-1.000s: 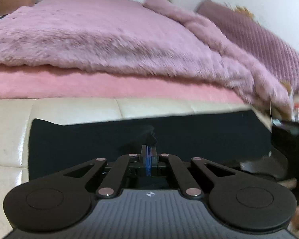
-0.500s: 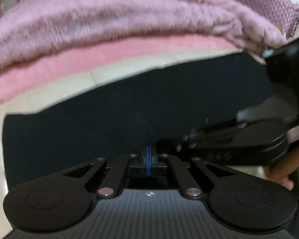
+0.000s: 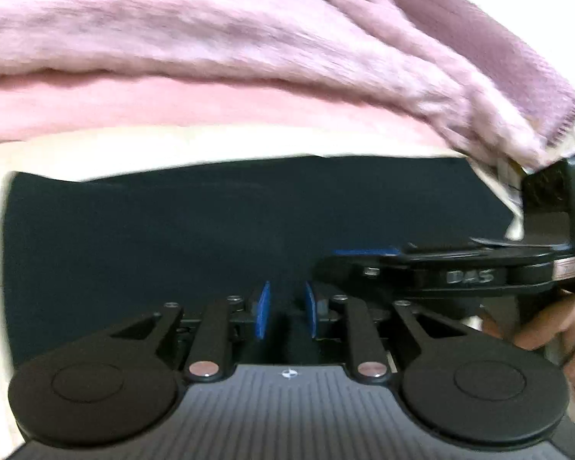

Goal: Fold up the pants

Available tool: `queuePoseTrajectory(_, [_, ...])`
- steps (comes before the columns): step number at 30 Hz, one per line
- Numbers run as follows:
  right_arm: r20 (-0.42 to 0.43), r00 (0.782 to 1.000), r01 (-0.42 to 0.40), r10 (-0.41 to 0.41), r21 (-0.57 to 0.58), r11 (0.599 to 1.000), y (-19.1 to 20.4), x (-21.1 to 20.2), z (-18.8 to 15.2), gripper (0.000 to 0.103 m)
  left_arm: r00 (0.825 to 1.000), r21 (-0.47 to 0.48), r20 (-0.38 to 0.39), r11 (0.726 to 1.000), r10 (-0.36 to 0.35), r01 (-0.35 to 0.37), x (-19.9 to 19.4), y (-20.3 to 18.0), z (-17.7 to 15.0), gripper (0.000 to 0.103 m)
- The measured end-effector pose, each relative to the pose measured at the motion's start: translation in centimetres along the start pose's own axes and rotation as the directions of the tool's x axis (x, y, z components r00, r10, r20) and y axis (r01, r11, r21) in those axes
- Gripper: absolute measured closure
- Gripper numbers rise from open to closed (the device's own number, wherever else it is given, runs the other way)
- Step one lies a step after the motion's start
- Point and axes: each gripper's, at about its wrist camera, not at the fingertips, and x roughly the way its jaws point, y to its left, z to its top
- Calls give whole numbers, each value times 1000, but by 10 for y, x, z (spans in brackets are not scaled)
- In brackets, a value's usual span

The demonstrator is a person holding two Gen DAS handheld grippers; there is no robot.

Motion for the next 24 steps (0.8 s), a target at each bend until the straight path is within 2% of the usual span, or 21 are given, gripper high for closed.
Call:
queuePoseTrajectory(4, [-13, 998, -57, 59, 122, 991, -10, 17, 7, 71, 989, -57, 26, 988, 143, -141, -6, 21, -4, 80])
queuePoseTrajectory(6, [-19, 998, -47, 51, 167, 985, -16, 26, 8, 72, 986, -89, 25, 983, 163, -160, -7, 31, -8, 80])
queuePoseTrajectory(11, [-6, 991, -124, 131, 281, 952, -26, 40, 9, 74, 980, -165, 71, 971, 185, -171, -16, 37, -17, 80])
queuePoseTrajectory(15, [-10, 989, -134, 144, 318, 938, -29, 49, 8, 97, 974, -207, 107, 962, 202, -177, -28, 39, -21, 80])
queuePoseTrajectory(16, [-10, 989, -137, 148, 327, 935, -29, 49, 9, 100, 971, -212, 112, 959, 213, -186, -29, 39, -21, 80])
queuePoseTrajectory(19, [-4, 991, -124, 131, 294, 948, -21, 46, 13, 103, 962, -241, 133, 949, 239, -203, -39, 42, -23, 80])
queuePoseTrajectory(24, [14, 995, -103, 102, 175, 979, 15, 25, 35, 103, 943, -289, 177, 931, 283, -225, -59, 48, -21, 80])
